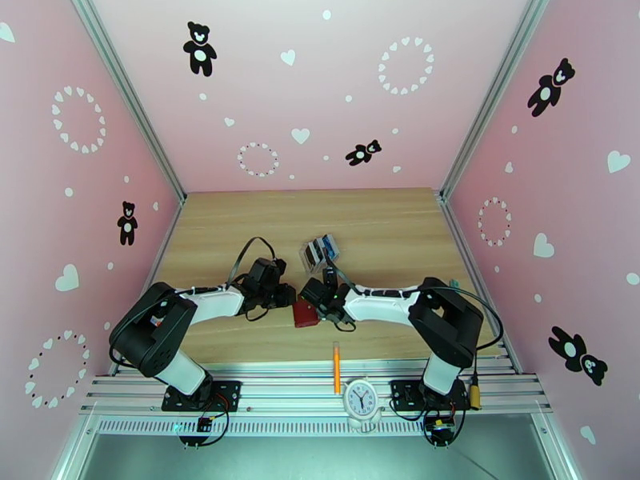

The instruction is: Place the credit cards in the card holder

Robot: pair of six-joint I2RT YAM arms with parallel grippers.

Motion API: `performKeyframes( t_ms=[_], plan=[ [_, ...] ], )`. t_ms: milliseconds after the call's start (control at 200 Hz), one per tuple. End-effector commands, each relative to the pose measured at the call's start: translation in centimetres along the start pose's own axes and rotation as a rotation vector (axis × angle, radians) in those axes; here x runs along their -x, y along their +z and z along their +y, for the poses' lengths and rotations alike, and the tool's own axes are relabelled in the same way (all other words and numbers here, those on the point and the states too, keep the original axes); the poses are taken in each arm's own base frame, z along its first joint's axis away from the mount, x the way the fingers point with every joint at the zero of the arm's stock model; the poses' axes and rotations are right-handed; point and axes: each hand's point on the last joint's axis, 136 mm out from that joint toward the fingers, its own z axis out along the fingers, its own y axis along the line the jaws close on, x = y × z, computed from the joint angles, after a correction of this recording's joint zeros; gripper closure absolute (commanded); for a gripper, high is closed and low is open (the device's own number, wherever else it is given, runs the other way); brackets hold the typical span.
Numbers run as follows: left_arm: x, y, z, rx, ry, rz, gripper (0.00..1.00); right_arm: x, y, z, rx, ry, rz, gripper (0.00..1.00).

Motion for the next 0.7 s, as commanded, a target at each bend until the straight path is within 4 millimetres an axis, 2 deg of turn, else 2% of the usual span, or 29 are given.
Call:
performKeyframes(
  t_ms=[0, 145, 345, 551, 696],
  plan=[
    [0.2, 0.0, 0.9, 0.06, 0.015, -0.003, 0.76, -0.6, 0.4, -0.7, -0.05, -0.039, 0.03, 0.77],
    [0.3, -0.1, 0.8, 0.058, 0.021, -0.008, 0.76, 0.6, -1.0, -0.2, -0.005, -0.033, -0.004, 0.75],
    [0.7, -0.9, -0.1, 0.018, 0.037, -0.039, 0.74, 3.1, -4.5, 0.9, 0.095, -0.023, -0.083, 0.63],
    [1.3, -2.2, -1.2, -0.009, 0.044, -0.072, 0.6, 4.2, -6.8, 1.6, 0.177, -0.016, -0.124, 0.6],
    [1.8, -3.7, -2.0, -0.019, 0.053, -0.101, 0.54, 4.3, -7.6, 3.5, 0.284, -0.049, -0.125, 0.63]
  ],
)
